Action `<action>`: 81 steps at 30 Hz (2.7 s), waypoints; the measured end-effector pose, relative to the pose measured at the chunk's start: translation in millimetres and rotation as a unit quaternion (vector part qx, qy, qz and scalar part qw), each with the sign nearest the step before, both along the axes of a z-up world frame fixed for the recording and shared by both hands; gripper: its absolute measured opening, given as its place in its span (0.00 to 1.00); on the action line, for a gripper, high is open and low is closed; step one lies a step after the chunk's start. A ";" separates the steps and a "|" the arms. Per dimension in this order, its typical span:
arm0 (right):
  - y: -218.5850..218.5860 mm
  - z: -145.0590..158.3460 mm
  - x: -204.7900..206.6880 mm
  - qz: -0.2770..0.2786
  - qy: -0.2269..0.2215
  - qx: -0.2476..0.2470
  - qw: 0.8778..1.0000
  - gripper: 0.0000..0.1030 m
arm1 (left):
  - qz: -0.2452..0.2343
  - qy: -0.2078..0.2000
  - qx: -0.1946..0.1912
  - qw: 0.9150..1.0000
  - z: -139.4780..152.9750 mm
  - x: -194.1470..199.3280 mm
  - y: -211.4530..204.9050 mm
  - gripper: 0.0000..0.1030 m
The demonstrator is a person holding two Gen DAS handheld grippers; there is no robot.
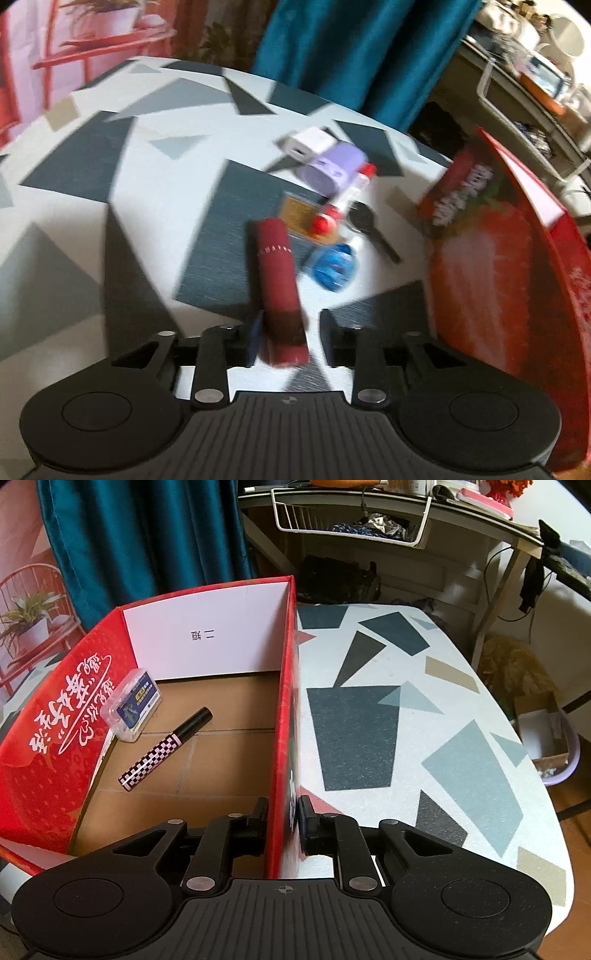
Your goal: Organize rigid objects
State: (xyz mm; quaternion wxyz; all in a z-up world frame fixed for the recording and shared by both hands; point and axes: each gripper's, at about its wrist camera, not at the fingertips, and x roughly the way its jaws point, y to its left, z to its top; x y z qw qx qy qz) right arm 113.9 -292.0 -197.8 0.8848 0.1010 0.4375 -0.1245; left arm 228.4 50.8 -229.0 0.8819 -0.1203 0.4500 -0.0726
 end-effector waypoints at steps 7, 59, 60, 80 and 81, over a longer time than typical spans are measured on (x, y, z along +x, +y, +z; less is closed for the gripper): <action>0.3 0.1 -0.7 0.001 0.001 -0.005 1.000 0.12 | -0.069 0.005 -0.043 0.997 -4.9 -4.3 -20.3 0.46; 2.4 -1.5 0.4 -0.005 0.008 -0.010 1.000 0.12 | -0.255 -0.126 0.199 0.938 -14.6 20.9 -33.6 0.97; 2.3 -1.5 0.3 -0.005 0.008 -0.010 1.000 0.12 | -0.248 -0.124 0.196 0.941 -14.7 19.2 -32.4 0.97; 3.5 -0.8 -0.8 -0.005 0.004 -0.012 1.000 0.11 | -0.147 -0.146 0.145 0.968 29.1 5.6 -16.9 0.97; 3.6 -0.7 -0.7 -0.005 0.004 -0.012 1.000 0.11 | -0.146 -0.150 0.142 0.967 32.7 5.4 -17.7 0.97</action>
